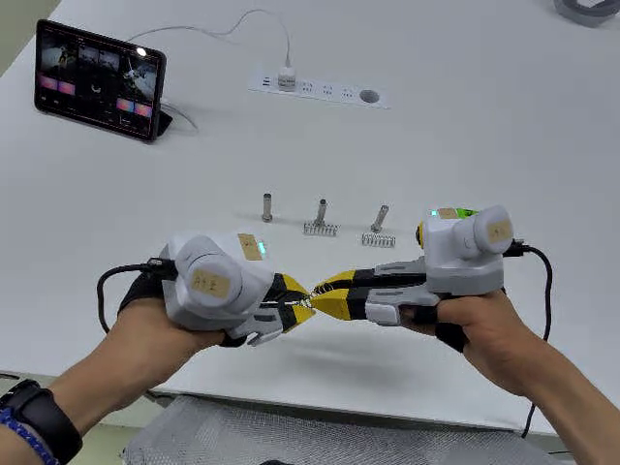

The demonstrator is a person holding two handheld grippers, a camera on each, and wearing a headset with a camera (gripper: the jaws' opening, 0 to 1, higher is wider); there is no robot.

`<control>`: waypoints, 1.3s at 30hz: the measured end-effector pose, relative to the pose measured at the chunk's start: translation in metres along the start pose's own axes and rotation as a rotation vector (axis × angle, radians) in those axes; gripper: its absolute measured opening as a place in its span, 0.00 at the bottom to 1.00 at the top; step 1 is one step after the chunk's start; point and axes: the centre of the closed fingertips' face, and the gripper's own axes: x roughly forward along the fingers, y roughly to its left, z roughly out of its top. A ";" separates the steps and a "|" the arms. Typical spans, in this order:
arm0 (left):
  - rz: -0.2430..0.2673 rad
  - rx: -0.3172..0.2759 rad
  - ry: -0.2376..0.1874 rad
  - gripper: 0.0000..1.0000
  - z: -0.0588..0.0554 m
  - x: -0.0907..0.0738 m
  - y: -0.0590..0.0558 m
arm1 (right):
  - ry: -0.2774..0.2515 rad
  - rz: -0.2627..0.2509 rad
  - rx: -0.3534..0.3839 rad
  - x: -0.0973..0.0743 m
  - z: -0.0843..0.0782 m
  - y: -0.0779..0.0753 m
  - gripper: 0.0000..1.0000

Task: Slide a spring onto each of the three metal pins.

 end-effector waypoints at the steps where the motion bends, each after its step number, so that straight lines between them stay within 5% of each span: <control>1: -0.002 0.007 0.002 0.09 0.000 0.000 0.000 | 0.012 0.000 -0.010 0.000 -0.001 0.000 0.12; 14: -0.013 0.037 0.001 0.10 -0.003 -0.003 -0.002 | 0.068 0.000 -0.077 0.007 -0.001 0.005 0.12; 27: 0.031 -0.082 -0.106 0.11 0.000 -0.020 0.013 | 0.029 0.032 -0.055 0.010 0.016 0.002 0.12; 39: 0.137 -0.192 -0.140 0.22 -0.020 -0.043 0.039 | 0.049 0.000 -0.074 0.000 0.018 -0.023 0.12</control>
